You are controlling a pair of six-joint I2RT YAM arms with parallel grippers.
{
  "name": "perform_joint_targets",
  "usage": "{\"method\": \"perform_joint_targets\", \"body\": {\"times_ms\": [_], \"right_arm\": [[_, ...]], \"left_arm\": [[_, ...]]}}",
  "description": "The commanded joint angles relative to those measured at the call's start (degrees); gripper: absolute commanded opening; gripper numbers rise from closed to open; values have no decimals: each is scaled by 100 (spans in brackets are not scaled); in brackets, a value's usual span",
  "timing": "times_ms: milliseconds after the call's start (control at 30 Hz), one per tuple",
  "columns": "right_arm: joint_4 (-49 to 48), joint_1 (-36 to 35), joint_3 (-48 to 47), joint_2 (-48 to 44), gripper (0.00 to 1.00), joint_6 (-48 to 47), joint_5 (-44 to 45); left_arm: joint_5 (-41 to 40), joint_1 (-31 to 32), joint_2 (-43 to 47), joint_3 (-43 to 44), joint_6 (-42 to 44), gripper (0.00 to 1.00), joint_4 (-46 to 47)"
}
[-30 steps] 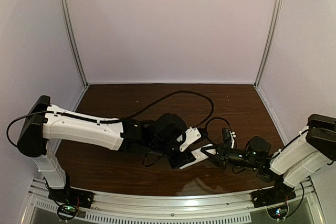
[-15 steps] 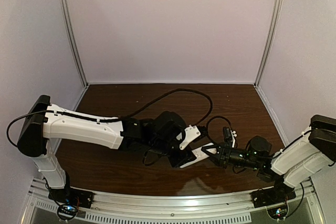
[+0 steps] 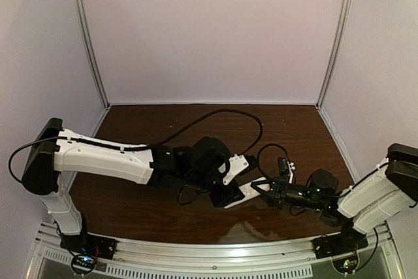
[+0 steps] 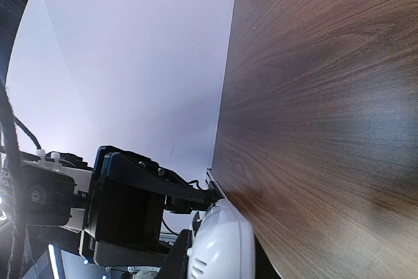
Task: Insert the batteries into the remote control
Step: Load the battery cover onto the remote control without the battery cover.
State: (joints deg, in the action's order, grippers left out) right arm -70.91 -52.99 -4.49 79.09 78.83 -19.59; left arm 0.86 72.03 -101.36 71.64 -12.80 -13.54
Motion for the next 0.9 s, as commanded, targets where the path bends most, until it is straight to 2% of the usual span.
{"method": "perform_joint_targets", "body": {"times_ms": [0,733,867], "right_arm": [[-1250,-36,2,-174,0,-6,-140],[-1726,-36,67,-96,0,-36,-174],[-1776,-37,62,-95,0,-30,-166]], "left_arm": [[-86,-146,-11,-106,-74,44,-118],[545,-319,107,-351,-215,42,141],[597,-315,116,-369,-220,47,141]]}}
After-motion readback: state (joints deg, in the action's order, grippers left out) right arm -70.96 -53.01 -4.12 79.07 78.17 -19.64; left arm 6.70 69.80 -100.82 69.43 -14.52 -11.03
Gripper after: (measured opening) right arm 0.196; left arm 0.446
